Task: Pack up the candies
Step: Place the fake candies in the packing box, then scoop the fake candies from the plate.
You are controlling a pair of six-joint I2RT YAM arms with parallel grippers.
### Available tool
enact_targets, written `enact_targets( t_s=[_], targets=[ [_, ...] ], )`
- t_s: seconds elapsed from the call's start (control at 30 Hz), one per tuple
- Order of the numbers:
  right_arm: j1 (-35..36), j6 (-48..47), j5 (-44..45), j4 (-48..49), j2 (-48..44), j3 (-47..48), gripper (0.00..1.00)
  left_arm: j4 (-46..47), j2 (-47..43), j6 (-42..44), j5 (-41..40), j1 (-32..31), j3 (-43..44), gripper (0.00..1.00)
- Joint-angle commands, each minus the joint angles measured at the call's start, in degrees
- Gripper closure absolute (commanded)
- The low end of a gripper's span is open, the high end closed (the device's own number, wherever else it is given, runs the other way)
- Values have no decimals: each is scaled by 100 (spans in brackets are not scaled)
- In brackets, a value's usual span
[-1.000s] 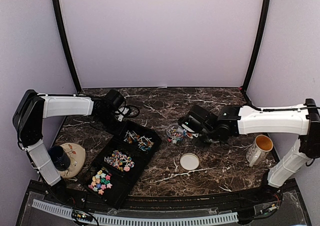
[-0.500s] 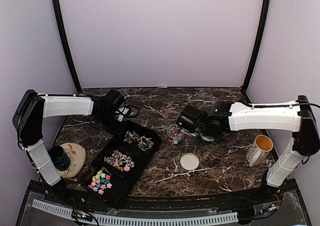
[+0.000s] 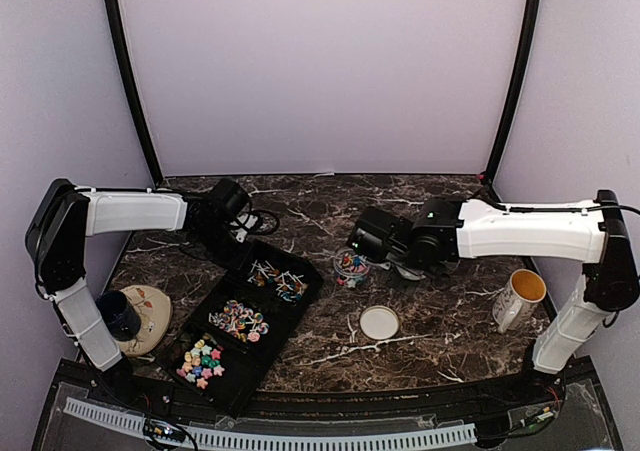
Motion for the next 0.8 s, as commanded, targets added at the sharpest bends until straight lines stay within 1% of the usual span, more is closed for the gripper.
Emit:
enact_targets(
  t_s=[0.0, 0.17, 0.37, 0.6, 0.77],
  targets=[
    [92, -97, -5, 361, 29, 292, 100, 174, -308, 36, 67, 46, 170, 100],
    [199, -330, -344, 742, 27, 529, 100, 185, -322, 54, 108, 43, 172, 100],
    [470, -715, -478, 677, 389, 999, 100, 214, -344, 74, 169, 46, 168, 100],
    [713, -895, -654, 308, 943, 1653, 100, 227, -365, 81, 191, 48, 163, 100],
    [830, -892, -600, -177, 1459, 2173, 100, 221, -354, 64, 170, 44, 157, 100]
  ],
)
